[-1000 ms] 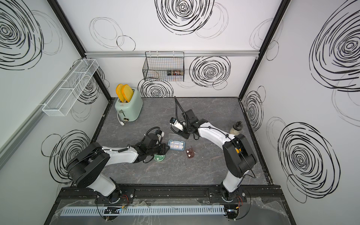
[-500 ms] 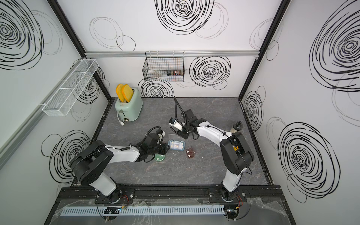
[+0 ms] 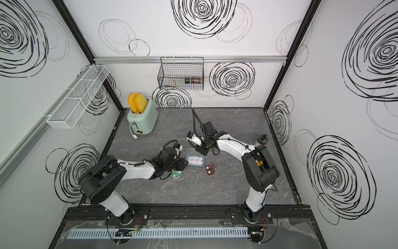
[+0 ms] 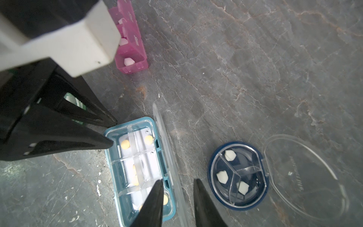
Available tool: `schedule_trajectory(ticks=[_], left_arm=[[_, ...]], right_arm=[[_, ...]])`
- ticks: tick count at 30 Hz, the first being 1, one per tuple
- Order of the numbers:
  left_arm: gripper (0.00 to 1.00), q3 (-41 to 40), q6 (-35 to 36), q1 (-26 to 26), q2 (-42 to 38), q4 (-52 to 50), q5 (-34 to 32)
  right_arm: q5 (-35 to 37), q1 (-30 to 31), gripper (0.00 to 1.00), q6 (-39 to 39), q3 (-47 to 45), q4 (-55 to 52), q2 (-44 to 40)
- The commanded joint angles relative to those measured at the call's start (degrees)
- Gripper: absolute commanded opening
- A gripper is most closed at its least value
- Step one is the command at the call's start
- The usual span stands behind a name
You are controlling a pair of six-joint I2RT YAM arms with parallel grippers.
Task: Close pillboxes
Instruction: Close the pillbox at the center of the board.
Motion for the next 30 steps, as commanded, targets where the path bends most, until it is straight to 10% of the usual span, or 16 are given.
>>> schedule_trajectory(ticks=[1,30], left_arm=[[0.31,0.79,-0.19,0.34,1.06,2.22,-0.25],[0.3,-1.4,-1.12,-0.02,-0.08,4.62,-1.24]], right_arm=[[-3.54,0.02,0.3,1.19,1.45,-2.59,-0.44],[-6.38,1.46,0.24,9.7,-5.35,0.3,-1.61]])
